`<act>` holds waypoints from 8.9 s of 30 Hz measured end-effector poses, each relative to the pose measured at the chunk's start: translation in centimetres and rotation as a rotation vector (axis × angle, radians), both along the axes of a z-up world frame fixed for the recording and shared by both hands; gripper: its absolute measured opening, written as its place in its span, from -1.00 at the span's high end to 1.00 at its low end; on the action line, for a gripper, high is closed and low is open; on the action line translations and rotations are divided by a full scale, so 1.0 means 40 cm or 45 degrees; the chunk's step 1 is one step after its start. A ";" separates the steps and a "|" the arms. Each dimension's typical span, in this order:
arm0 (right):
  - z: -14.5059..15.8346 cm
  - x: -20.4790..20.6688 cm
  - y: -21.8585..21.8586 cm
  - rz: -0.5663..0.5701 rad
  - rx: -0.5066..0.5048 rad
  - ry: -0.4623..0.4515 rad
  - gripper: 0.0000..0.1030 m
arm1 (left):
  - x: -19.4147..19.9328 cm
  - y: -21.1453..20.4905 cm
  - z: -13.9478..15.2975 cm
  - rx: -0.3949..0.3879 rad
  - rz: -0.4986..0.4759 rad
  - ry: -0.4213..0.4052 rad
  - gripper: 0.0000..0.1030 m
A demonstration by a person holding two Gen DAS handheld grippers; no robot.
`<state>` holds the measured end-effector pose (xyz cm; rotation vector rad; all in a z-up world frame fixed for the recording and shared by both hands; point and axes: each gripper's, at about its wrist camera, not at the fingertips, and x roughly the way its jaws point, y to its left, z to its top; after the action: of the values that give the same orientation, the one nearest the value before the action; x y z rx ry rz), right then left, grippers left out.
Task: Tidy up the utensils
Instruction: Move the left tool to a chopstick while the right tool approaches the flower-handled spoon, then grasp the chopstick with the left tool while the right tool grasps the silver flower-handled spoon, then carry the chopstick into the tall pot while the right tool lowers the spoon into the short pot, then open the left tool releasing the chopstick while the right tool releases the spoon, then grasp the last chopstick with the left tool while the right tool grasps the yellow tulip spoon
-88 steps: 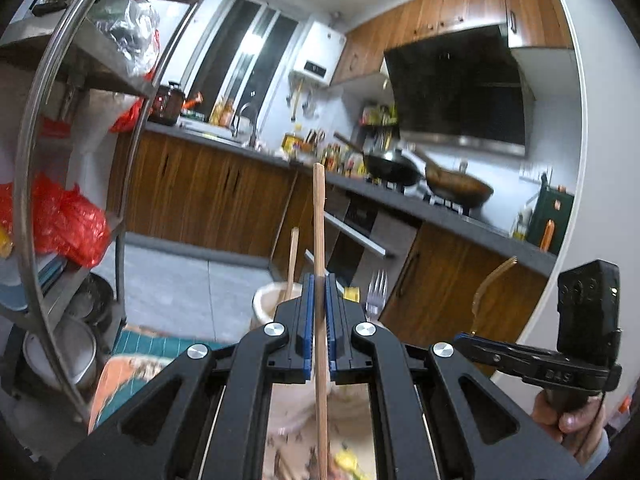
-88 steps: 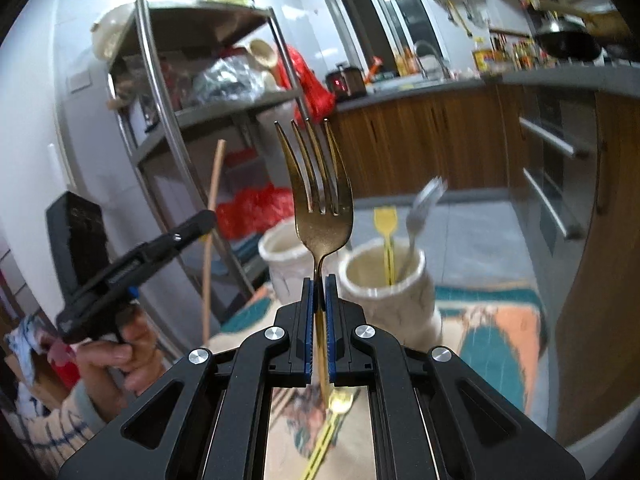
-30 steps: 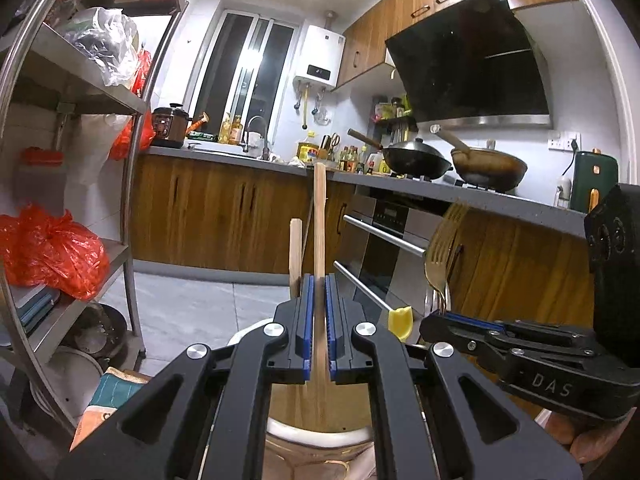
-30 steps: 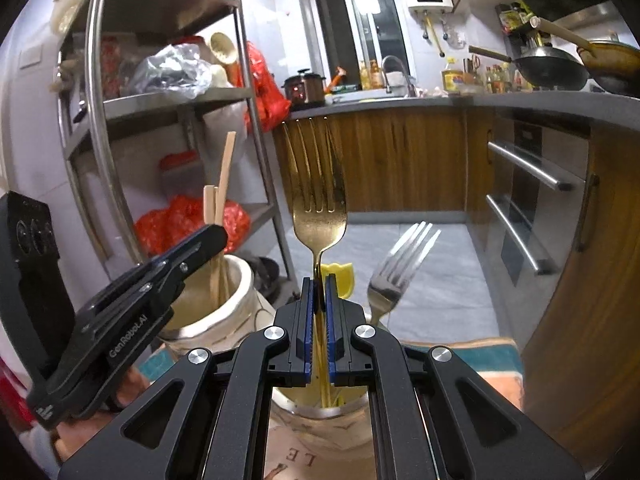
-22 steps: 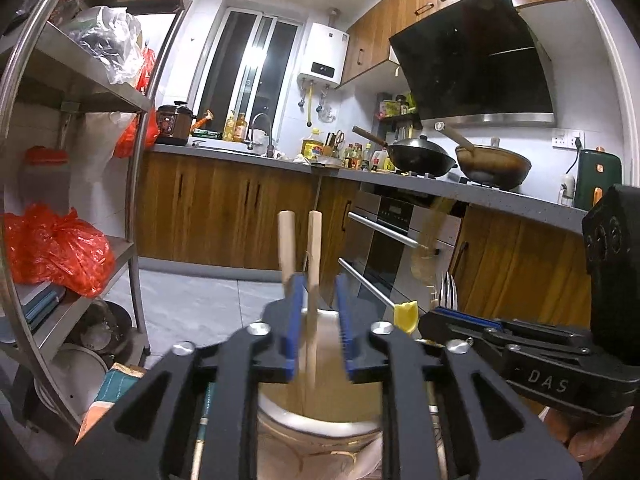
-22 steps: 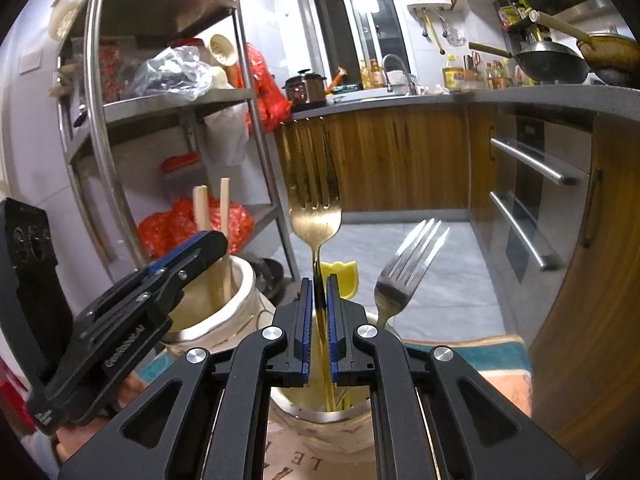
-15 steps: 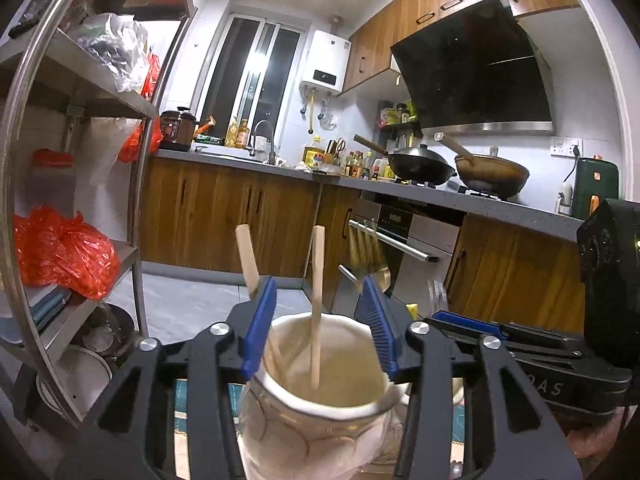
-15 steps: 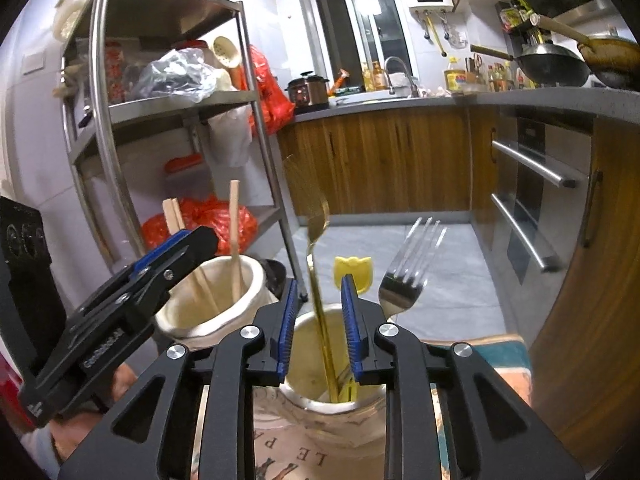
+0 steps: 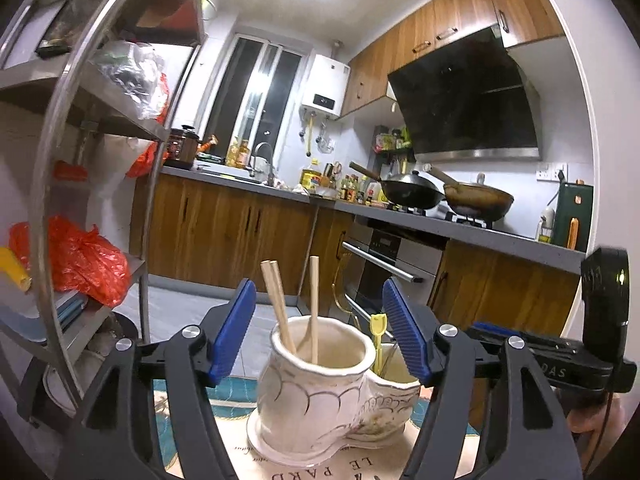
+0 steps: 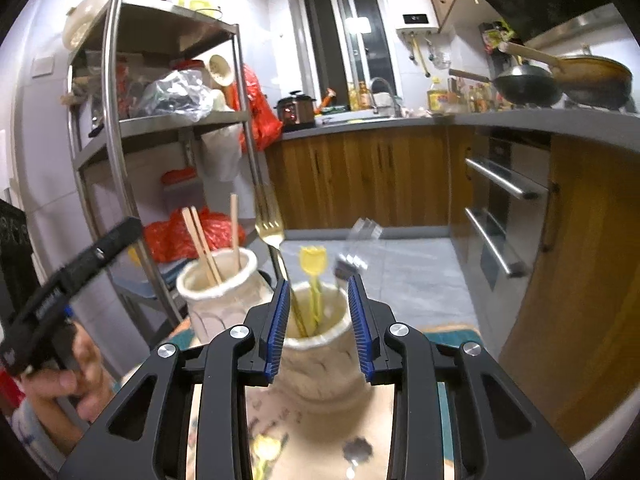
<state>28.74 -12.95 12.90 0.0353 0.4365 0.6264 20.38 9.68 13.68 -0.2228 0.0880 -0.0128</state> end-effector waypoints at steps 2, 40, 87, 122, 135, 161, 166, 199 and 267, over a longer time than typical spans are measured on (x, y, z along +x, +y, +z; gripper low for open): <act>-0.020 -0.007 -0.023 -0.009 -0.007 0.032 0.38 | -0.025 0.002 -0.011 -0.008 0.007 0.011 -0.29; -0.290 -0.079 -0.014 0.158 -0.320 0.483 0.38 | -0.028 -0.078 -0.291 0.153 -0.131 0.793 0.25; -0.277 -0.021 0.119 0.206 -0.802 0.686 0.82 | -0.018 -0.087 -0.307 0.405 -0.247 1.322 0.57; -0.079 -0.118 -0.043 0.264 -0.067 0.446 0.93 | -0.102 -0.033 -0.080 0.012 -0.240 0.708 0.92; -0.035 -0.052 -0.064 0.306 0.132 0.360 0.93 | -0.042 -0.033 -0.059 -0.076 -0.272 0.505 0.91; 0.081 0.095 0.056 0.175 0.272 -0.007 0.93 | 0.130 0.057 0.060 -0.200 -0.162 0.027 0.91; 0.072 0.132 0.081 0.140 0.291 -0.049 0.93 | 0.166 0.058 0.060 -0.185 -0.125 -0.030 0.91; -0.069 0.100 0.130 0.016 -0.033 -0.056 0.93 | 0.178 -0.063 -0.074 0.069 -0.076 0.168 0.91; -0.269 -0.071 0.122 0.326 -0.393 0.474 0.24 | 0.017 -0.110 -0.306 0.243 -0.193 0.913 0.21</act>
<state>25.90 -8.05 2.15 -0.2040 0.9044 0.8014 21.06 5.29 1.43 -0.0200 0.8171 -0.0748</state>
